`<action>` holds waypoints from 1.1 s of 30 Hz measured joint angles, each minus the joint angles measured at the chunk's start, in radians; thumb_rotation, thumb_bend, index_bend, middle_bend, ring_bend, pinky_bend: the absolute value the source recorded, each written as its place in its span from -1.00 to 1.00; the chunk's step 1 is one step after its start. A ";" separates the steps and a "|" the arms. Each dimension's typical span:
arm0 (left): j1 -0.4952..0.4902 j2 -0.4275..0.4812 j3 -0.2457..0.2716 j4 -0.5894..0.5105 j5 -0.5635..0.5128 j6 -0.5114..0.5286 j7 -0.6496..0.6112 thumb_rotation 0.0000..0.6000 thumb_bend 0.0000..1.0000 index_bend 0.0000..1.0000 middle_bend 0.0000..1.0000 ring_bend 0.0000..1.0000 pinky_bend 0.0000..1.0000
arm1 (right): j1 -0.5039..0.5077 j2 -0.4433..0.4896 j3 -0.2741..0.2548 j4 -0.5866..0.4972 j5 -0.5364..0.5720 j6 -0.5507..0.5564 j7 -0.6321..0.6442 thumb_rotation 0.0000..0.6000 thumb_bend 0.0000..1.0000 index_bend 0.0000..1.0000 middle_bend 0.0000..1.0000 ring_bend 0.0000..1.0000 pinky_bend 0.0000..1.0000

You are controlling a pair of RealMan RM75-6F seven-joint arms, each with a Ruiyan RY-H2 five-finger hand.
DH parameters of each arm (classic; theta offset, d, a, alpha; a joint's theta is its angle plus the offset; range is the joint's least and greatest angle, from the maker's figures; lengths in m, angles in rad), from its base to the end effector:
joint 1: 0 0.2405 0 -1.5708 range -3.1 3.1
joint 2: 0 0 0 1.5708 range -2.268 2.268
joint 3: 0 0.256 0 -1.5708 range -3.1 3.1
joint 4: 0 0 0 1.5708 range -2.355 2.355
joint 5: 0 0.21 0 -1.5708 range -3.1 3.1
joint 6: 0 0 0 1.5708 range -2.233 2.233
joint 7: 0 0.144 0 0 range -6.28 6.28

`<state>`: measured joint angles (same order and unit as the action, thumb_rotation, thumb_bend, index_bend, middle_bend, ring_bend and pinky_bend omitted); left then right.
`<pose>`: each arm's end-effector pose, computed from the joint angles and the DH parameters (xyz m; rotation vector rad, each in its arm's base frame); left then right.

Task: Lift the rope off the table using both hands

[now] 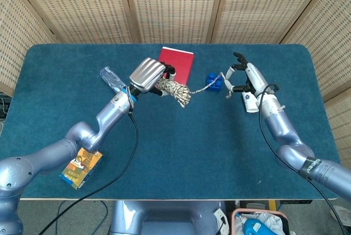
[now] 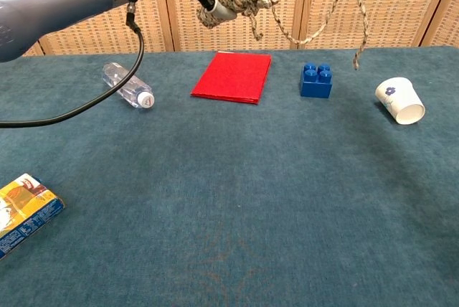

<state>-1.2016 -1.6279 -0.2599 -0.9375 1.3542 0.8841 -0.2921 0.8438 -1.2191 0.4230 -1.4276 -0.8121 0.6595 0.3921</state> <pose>-0.0066 0.4712 0.0219 -1.9321 -0.7134 -1.3829 -0.1459 -0.4444 0.1230 1.2894 -1.6269 1.3229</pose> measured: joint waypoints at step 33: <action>-0.031 -0.165 -0.241 -0.115 -0.411 0.156 0.550 1.00 0.01 0.66 0.39 0.16 0.45 | -0.174 0.021 -0.142 -0.276 -0.395 0.092 0.083 1.00 -0.48 0.10 -1.00 -1.00 -1.00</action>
<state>-1.2328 -1.7930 -0.5014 -1.0526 0.9433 1.0399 0.2574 0.6696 -1.1982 0.2813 -1.7038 -1.2071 0.7517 0.4753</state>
